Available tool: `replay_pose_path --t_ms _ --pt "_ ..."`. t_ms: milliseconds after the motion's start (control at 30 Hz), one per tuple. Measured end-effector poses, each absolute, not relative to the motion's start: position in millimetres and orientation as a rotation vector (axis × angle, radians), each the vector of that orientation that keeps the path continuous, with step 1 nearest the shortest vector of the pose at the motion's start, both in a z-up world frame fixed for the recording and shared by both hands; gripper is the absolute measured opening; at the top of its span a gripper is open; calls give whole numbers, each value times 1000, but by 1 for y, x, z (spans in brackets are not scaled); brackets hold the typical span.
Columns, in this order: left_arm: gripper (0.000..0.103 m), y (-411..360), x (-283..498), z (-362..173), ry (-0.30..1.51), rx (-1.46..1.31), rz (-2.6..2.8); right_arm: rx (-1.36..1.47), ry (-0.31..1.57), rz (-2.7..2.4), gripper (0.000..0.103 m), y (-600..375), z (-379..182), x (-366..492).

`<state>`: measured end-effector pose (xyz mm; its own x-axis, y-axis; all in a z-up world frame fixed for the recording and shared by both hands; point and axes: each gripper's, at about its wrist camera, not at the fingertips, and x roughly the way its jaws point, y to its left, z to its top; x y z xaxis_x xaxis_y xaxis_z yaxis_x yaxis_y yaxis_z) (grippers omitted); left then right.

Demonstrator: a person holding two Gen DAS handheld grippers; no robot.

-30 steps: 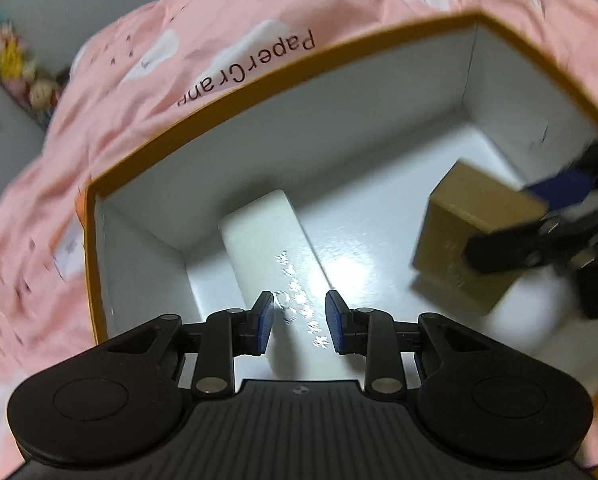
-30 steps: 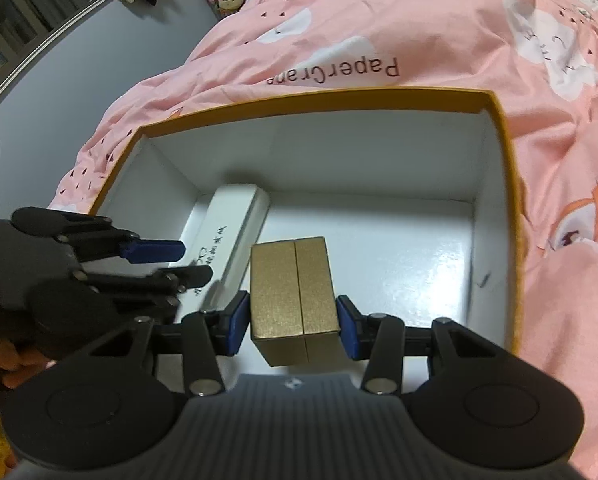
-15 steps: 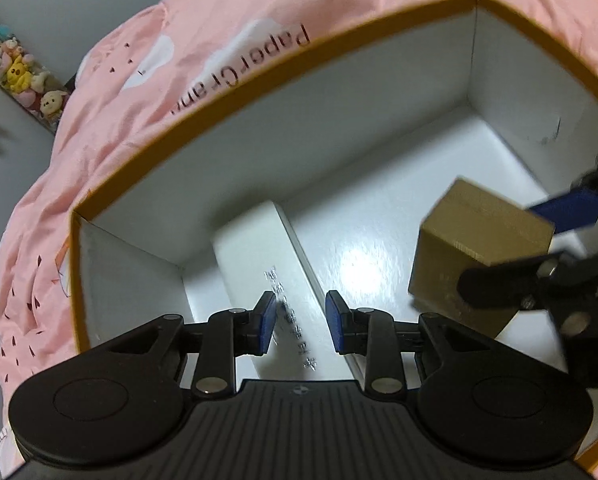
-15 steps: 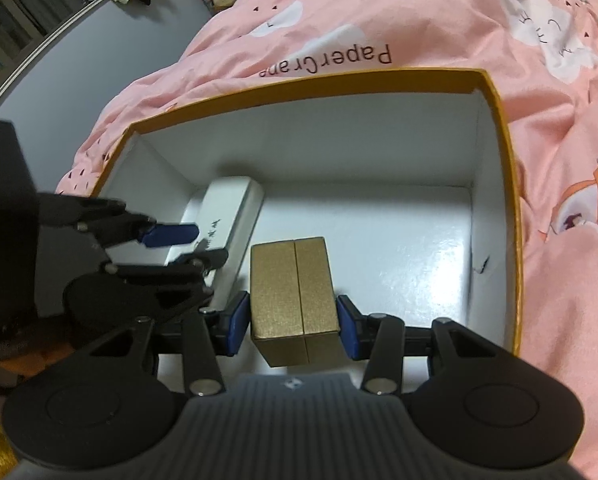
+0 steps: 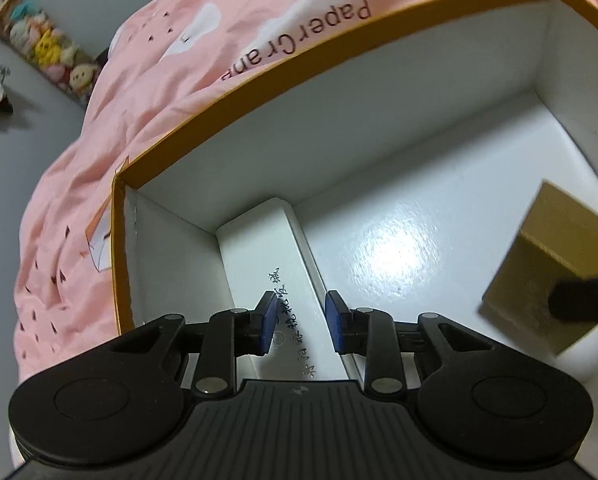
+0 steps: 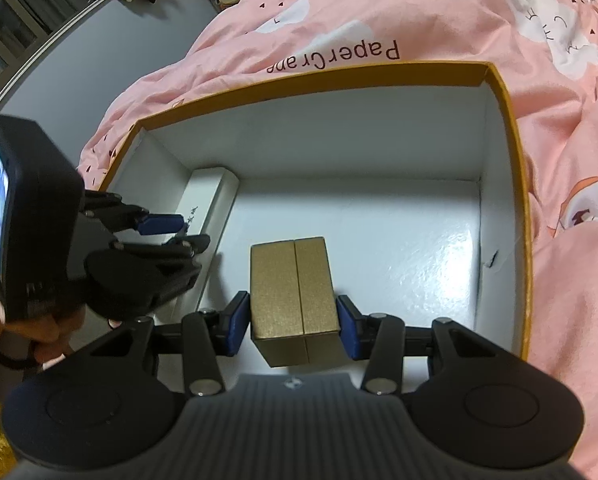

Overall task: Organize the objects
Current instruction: 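Lower the white case into the box and open the left gripper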

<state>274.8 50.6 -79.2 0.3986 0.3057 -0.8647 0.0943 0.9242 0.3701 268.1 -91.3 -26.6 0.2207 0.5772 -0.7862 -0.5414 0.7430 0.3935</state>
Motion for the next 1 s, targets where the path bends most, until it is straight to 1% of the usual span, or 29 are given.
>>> replay_pose_path --t_ms 133,267,333,400,667,867,1000 --pt "37 58 277 -77 1163 325 165 36 1108 789 48 -90 -27 266" --pt "38 54 274 -76 1139 353 154 -1 1111 859 48 -84 -26 262" --pt "41 55 270 -72 1114 358 149 -40 1108 905 48 -78 -25 258" --pt "40 58 260 -59 1067 318 152 -85 1105 953 48 -71 -23 255" --pt "40 67 198 -2 897 104 180 -272 1078 1121 48 -41 -16 245" --pt "40 89 166 16 843 -12 293 -432 1044 1250 48 -22 -16 238" --pt "40 108 154 17 817 -81 364 -523 1029 1321 48 -9 -16 238"
